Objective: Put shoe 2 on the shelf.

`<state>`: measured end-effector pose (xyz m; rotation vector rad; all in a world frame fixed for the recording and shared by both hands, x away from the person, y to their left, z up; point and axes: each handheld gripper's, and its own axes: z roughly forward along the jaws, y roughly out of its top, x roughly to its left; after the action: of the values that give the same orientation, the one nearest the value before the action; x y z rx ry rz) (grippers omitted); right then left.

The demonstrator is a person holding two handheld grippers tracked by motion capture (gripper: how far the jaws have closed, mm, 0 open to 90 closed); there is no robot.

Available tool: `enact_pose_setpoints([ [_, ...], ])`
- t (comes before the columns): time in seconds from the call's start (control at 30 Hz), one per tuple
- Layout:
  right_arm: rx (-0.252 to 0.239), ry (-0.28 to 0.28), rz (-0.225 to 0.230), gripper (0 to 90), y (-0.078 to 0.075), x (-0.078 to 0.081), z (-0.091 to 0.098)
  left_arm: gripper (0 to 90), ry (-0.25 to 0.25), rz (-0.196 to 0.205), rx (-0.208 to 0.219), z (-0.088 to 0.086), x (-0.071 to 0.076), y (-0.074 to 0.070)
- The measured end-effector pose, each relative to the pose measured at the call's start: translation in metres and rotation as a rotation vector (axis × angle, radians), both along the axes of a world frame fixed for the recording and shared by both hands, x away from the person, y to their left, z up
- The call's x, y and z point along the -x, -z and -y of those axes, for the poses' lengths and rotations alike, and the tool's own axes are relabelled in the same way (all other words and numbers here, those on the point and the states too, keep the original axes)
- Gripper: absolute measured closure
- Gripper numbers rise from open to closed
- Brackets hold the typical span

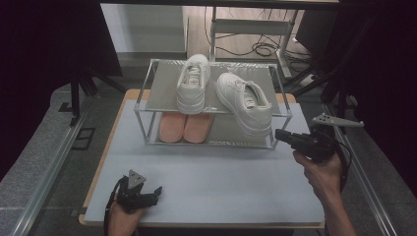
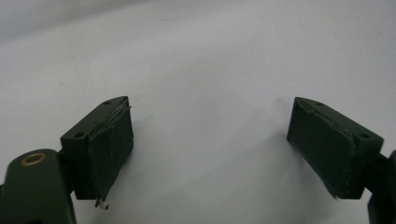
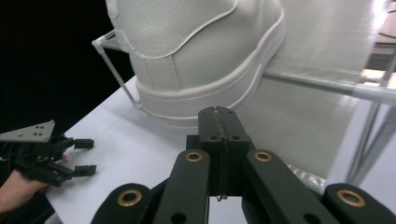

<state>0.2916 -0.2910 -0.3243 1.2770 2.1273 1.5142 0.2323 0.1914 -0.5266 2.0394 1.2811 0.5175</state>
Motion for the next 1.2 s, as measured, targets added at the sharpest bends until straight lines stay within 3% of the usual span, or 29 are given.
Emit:
enact_pose_setpoints([
  [0.33, -0.023, -0.03, -0.004, 90.0, 0.007, -0.011, -0.024, 14.4, -0.001, 0.001, 0.0, 0.0, 0.0, 0.0],
  [0.8, -0.093, -0.039, -0.019, 90.0, 0.017, -0.042, -0.054, 14.5, -0.001, 0.002, 0.002, 0.0, 0.0, 0.0],
  [0.9, -0.08, -0.032, -0.016, 90.0, 0.018, -0.049, -0.061, 14.5, -0.001, 0.003, 0.002, 0.0, 0.0, 0.0],
  [1.2, -0.11, -0.036, -0.026, 90.0, 0.023, -0.068, -0.078, 14.4, -0.001, 0.002, 0.002, 0.0, 0.0, 0.0],
])
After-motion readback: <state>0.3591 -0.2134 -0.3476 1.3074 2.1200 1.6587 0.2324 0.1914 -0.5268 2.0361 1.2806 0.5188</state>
